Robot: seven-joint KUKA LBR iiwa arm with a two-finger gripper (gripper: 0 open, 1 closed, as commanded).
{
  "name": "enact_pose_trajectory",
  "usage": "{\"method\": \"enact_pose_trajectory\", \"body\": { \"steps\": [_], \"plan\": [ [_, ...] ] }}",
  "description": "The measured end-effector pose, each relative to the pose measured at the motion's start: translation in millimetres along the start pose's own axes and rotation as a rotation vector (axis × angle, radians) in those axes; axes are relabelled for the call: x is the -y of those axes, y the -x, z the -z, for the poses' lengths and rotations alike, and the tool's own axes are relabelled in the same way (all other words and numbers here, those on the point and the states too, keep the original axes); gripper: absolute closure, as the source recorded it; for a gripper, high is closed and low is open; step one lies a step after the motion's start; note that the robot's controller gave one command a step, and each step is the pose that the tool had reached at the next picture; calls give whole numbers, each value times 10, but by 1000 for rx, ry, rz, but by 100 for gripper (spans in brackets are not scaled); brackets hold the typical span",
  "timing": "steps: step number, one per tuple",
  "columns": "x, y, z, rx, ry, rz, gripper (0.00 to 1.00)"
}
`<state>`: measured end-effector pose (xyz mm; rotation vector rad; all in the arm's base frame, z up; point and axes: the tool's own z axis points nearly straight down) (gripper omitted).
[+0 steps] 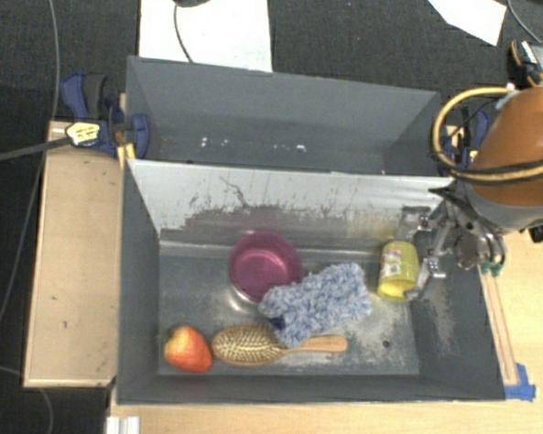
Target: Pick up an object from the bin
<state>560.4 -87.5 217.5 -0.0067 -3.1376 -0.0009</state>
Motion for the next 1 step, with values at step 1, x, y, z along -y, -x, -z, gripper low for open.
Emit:
{"method": "enact_pose_trajectory", "body": {
  "steps": [1],
  "plan": [
    [-4,16,38,7,-1,4,0]
  ]
}}
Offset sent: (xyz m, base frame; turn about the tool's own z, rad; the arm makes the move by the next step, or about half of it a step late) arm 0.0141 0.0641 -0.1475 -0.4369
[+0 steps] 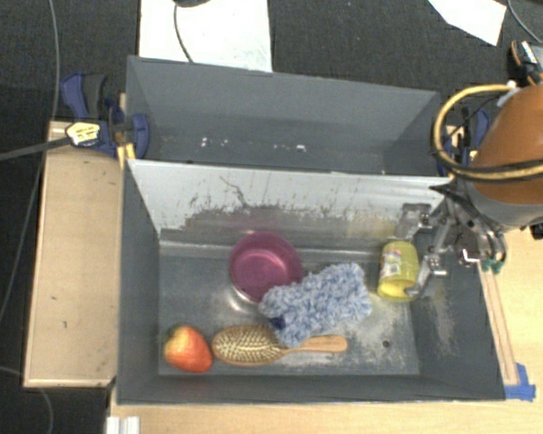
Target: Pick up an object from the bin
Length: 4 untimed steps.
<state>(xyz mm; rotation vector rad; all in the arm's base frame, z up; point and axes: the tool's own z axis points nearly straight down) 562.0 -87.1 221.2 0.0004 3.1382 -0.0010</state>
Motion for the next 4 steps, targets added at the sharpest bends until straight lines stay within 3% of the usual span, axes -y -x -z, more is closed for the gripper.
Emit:
{"method": "enact_pose_trajectory", "body": {
  "steps": [1,2,3,4],
  "plan": [
    [-422,91,-987,3,0,286,0],
    [-661,118,-613,12,-4,625,0],
    [-977,115,-1168,3,2,646,0],
    [-899,236,-1500,15,-8,1003,0]
  ]
}}
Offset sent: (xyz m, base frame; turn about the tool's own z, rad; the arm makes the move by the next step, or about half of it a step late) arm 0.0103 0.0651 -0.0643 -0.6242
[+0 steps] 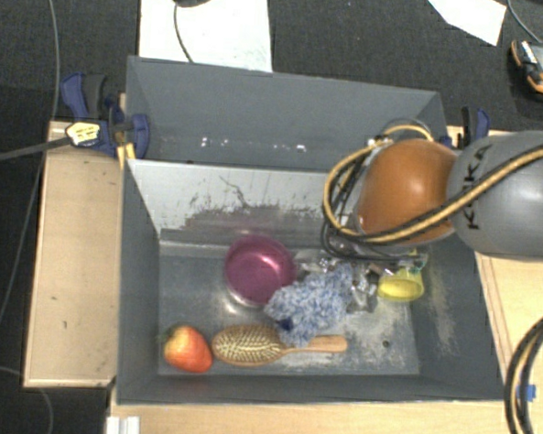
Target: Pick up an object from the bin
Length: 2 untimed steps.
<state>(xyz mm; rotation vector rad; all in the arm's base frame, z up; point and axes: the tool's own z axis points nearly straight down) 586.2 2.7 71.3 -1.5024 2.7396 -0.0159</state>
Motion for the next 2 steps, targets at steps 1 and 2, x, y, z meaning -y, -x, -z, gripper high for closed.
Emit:
{"method": "enact_pose_trajectory", "body": {
  "steps": [1,2],
  "plan": [
    [-76,-36,2,-5,12,-89,100],
    [-76,-36,2,-5,12,-90,100]
  ]
}}
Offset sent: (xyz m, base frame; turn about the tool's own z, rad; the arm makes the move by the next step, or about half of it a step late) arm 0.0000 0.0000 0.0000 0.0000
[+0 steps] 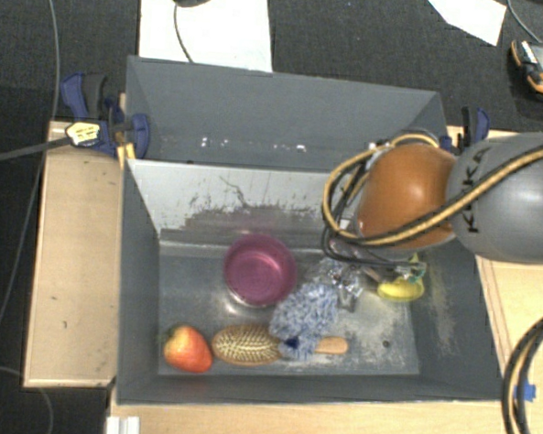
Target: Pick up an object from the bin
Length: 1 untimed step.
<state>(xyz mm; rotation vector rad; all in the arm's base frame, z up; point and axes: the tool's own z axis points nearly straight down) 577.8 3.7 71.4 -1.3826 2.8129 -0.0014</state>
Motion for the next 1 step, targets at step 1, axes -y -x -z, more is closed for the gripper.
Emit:
{"method": "enact_pose_trajectory", "body": {
  "steps": [1],
  "plan": [
    [-1,2,54,3,-2,-1,100]
  ]
}}
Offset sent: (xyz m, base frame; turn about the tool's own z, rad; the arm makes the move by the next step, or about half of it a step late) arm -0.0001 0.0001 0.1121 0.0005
